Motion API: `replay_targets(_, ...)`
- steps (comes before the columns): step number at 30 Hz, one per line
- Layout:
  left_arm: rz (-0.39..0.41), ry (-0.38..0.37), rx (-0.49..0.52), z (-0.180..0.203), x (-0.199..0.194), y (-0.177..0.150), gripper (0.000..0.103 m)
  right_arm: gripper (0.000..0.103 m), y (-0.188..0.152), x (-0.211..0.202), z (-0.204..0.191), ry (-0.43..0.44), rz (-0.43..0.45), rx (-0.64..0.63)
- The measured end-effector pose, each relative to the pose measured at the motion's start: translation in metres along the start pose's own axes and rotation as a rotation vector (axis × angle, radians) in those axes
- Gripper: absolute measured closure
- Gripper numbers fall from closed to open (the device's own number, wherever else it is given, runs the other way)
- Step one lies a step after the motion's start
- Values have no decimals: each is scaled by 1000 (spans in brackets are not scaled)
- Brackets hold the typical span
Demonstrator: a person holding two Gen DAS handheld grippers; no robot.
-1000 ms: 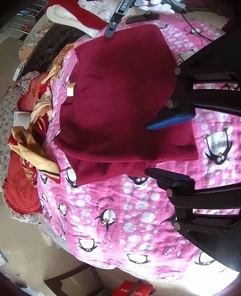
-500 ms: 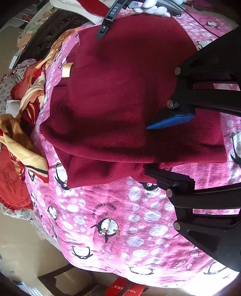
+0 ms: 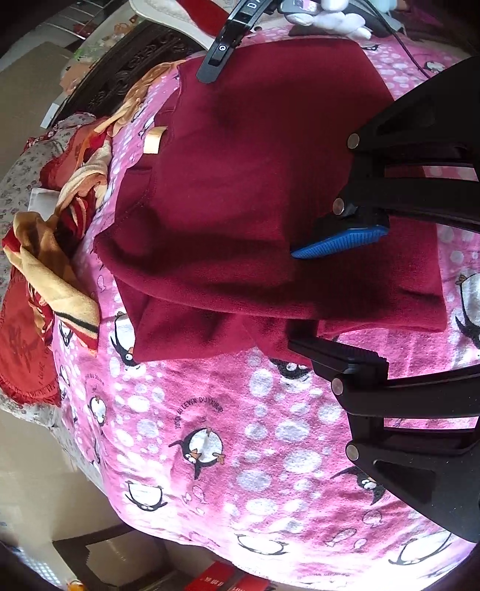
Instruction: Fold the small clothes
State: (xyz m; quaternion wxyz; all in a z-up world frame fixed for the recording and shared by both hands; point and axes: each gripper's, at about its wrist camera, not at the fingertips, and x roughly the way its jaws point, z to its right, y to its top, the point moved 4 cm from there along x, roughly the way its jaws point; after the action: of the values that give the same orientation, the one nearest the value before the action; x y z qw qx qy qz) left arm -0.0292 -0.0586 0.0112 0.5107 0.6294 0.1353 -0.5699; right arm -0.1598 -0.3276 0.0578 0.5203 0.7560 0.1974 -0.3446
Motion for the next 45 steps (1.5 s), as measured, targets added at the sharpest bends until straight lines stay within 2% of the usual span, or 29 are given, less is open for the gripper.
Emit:
replay_targets(3, 2, -24, -54, -7, -2, -3, 59, 49, 7, 8, -33, 56, 6, -52)
replay_targets(6, -9, -41, -75, -8, 1, -6, 59, 49, 20, 30, -67, 100, -38, -90)
replay_targets(13, -15, -69, -91, -13, 5, -8, 59, 57, 43, 83, -141, 135, -113, -220)
replay_targets(18, -9, -86, -94, -14, 6, -8, 58, 58, 49, 124, -174, 143, -160, -273)
replay_targets(21, -4, -102, -101, -15, 7, -7, 57, 58, 47, 145, -183, 118, -196, -287)
replay_targets(25, -3, -119, -117, -18, 9, -6, 55, 52, 46, 156, -186, 107, -204, -293)
replay_targets(31, 1, -103, -102, -15, 8, -6, 53, 51, 47, 147, -183, 141, -218, -254)
replay_targets(38, 2, -101, -101, -13, 8, -7, 50, 52, 44, 118, -171, 171, -182, -186)
replay_targets(45, -5, -102, -107, -12, 7, -9, 50, 52, 39, 121, -155, 201, -210, -86)
